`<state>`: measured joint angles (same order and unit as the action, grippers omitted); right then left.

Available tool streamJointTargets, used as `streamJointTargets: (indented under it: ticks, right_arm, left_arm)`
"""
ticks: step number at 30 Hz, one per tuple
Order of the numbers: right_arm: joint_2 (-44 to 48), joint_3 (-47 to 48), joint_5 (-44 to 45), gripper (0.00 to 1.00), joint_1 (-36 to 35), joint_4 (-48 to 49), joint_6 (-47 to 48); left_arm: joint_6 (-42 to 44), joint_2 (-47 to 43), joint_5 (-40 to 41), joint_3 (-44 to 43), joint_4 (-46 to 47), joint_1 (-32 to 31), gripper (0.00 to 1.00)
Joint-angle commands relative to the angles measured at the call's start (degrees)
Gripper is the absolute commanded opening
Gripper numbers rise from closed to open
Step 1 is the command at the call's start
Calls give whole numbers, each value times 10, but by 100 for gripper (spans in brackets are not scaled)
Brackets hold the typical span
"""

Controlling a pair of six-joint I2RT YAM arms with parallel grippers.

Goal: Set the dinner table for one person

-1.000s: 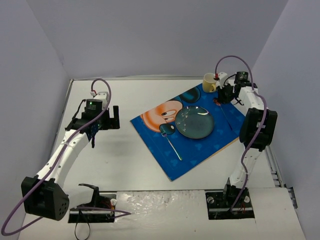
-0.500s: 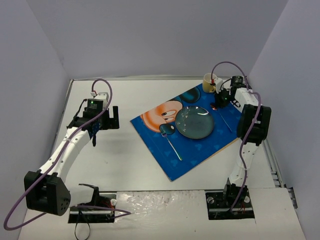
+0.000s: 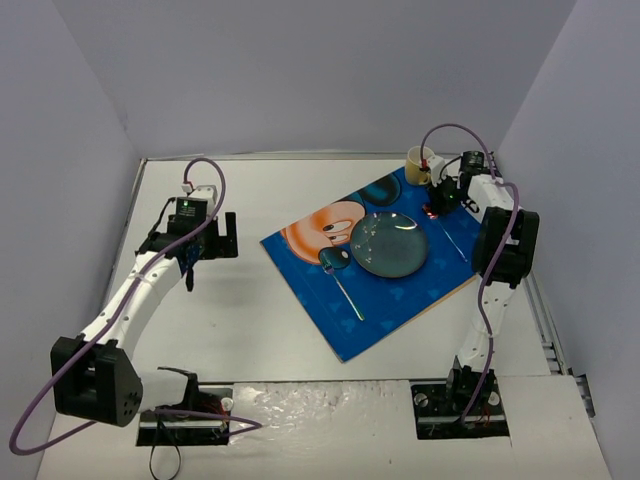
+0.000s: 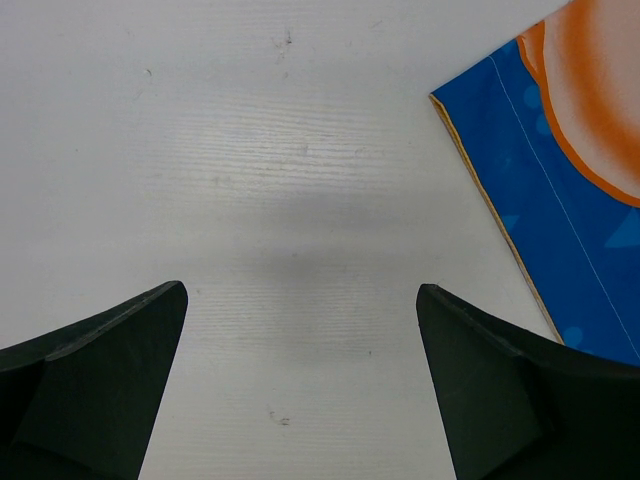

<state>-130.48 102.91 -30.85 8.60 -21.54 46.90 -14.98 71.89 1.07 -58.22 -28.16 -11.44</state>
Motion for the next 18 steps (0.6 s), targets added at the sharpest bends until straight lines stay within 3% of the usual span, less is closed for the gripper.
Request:
streamJointTargets:
  ticks: [1, 3, 11, 18]
  right_arm:
    - [0, 32, 32, 36, 4, 5, 3]
    - [3, 32, 50, 45, 4, 5, 0]
    - [69, 19, 81, 62, 3, 21, -49]
    - [208, -103, 119, 68, -5, 117, -157]
  left_arm:
    - [9, -1, 5, -13, 26, 6, 97]
    - [9, -1, 4, -14, 27, 6, 97]
    - [4, -5, -8, -16, 25, 6, 97]
    - [-4, -28, -25, -18, 23, 6, 97]
